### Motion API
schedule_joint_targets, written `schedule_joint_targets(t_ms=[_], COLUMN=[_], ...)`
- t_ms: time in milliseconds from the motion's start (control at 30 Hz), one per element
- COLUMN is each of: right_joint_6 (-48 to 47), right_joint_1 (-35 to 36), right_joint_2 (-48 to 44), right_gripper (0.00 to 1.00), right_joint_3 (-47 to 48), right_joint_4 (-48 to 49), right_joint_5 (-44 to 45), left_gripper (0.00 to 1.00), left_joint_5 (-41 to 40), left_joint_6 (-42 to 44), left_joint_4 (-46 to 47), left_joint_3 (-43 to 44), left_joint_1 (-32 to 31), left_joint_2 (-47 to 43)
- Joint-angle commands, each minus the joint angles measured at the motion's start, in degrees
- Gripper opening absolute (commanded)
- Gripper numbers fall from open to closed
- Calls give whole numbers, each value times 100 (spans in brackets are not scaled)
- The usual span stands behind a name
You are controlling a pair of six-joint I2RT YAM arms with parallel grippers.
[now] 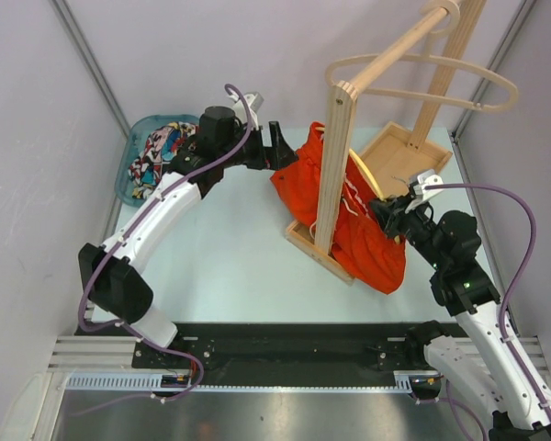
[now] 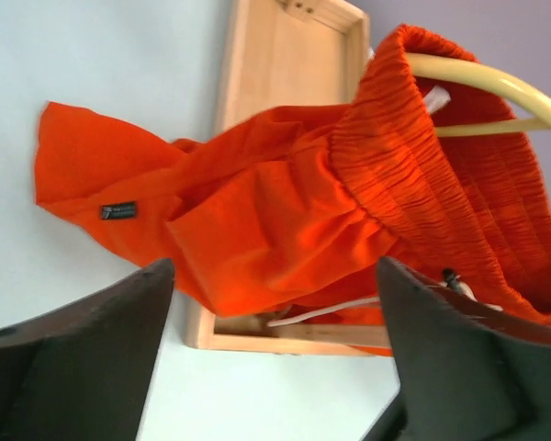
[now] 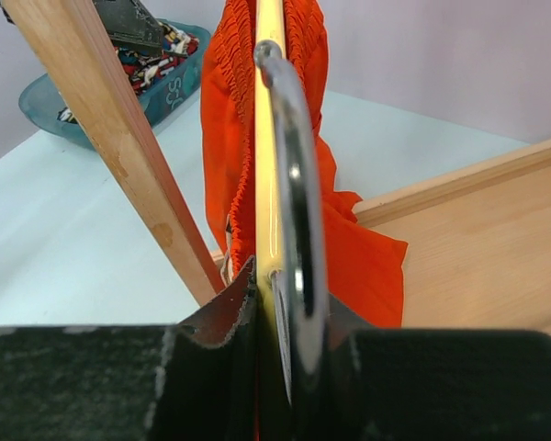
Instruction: Remove the shorts from the hanger
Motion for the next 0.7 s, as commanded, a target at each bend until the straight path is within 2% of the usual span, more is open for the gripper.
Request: schedule_joint_targets(t_ms=[0,167,533,567,667], right_joint_6=[160,177,336,344,336], right_joint_1=[-2,-2,-19,-10,-19], right_joint_2=[-78,-104,-113,-113,-157], right_gripper=[0,0,0,0,0], right_joint_3=[165,165,165,165,165], right_joint_4=[779,744,990,981,964], right_joint_5=[35,-44,-422,-440,-423], left_gripper=[100,100,100,97,67], left_joint_5=[581,1039,1892,1909,1778], left_joint_6=[-63,-318,-327,-336,-353], left_joint_4=[426,1060,1183,1244,1227], left_joint_3=[145,92,1393,1428,1402], left_joint_1=[6,-2,-2,6,15], left_joint_2=[100,196,1584,1611,1603])
